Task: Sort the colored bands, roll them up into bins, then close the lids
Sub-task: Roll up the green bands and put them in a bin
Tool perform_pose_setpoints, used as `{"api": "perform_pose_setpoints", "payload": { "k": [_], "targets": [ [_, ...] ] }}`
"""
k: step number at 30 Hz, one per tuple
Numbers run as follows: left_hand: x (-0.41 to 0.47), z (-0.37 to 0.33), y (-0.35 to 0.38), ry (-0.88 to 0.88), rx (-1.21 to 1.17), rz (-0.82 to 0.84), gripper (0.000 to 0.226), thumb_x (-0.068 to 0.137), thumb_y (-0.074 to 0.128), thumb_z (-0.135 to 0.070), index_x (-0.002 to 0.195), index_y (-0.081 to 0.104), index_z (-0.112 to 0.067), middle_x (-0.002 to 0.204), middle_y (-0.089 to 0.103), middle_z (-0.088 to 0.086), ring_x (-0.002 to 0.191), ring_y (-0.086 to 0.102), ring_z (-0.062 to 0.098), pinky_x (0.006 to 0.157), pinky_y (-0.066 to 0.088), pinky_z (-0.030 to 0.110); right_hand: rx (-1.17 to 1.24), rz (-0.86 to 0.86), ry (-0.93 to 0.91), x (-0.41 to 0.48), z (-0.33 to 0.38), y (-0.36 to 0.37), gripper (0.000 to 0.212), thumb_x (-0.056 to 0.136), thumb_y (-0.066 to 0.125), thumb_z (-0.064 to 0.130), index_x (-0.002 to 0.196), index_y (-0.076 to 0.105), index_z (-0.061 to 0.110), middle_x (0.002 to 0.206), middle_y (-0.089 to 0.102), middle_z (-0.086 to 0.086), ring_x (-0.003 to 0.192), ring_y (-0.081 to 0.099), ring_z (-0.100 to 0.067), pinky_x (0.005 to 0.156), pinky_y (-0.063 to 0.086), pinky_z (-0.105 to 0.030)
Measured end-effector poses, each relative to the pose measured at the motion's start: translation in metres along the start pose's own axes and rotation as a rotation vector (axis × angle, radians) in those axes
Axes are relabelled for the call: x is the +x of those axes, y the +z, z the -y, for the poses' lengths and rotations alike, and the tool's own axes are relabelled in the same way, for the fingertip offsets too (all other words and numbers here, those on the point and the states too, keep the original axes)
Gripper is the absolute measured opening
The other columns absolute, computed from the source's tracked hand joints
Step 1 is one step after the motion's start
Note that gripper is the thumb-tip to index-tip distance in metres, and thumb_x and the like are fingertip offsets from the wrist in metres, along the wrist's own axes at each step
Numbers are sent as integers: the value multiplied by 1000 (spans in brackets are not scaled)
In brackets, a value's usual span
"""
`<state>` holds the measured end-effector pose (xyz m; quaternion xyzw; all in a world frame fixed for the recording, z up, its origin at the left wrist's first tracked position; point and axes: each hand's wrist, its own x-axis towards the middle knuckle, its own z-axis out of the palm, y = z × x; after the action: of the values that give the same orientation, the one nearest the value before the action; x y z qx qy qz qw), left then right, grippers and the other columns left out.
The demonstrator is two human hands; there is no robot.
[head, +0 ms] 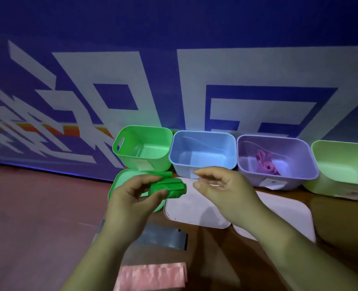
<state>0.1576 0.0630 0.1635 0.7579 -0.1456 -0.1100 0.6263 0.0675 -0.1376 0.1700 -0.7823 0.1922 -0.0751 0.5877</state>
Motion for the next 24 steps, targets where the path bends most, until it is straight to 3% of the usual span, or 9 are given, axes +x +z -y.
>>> {"api": "perform_pose_setpoints", "payload": {
  "k": [4,9,14,17,19,22,24],
  "targets": [
    [44,31,-40,-23,202,-73,32,75,83,-4,90,72,-30,89,77,-9,85,72,4,71,54,14,-200,45,0,44,-9,29,24,83,73,40,107,69,42,103,62,32,98,60,9,88,45,-13],
    [119,64,-67,69,524,-80,29,77,83,-17,101,73,-27,97,71,-8,74,64,-1,65,44,3,-544,104,-85,102,-28,60,42,92,62,44,130,60,25,133,56,10,122,48,-8,97,25,-3],
    [194,90,-69,225,771,-22,34,78,83,-17,110,73,-15,102,68,0,82,56,8,73,40,9,-800,139,13,149,-57,87,56,99,43,51,149,38,27,160,29,-3,148,23,-22,120,15,-31],
    [235,112,-58,275,807,68,28,78,81,-17,105,74,-11,98,68,6,78,57,15,76,49,28,-900,197,79,165,-72,97,59,100,32,55,154,23,31,164,15,-2,152,11,-22,121,12,-35],
    [255,129,-47,230,823,150,26,81,78,-18,106,73,-12,99,66,5,80,56,17,75,49,29,-948,223,109,171,-79,103,60,101,27,56,155,17,32,165,9,-1,152,6,-21,122,9,-35],
    [275,153,-32,160,896,304,29,84,74,-19,113,71,-13,107,63,6,87,60,24,77,52,33,-996,221,139,176,-91,109,64,98,18,60,155,20,31,165,14,-3,152,11,-24,121,12,-37],
    [287,163,-25,117,963,402,32,84,74,-20,115,70,-14,110,62,7,92,61,26,79,50,32,-1038,173,131,177,-99,111,68,93,17,60,149,38,28,157,35,-9,145,33,-30,117,27,-42]
  ]
}}
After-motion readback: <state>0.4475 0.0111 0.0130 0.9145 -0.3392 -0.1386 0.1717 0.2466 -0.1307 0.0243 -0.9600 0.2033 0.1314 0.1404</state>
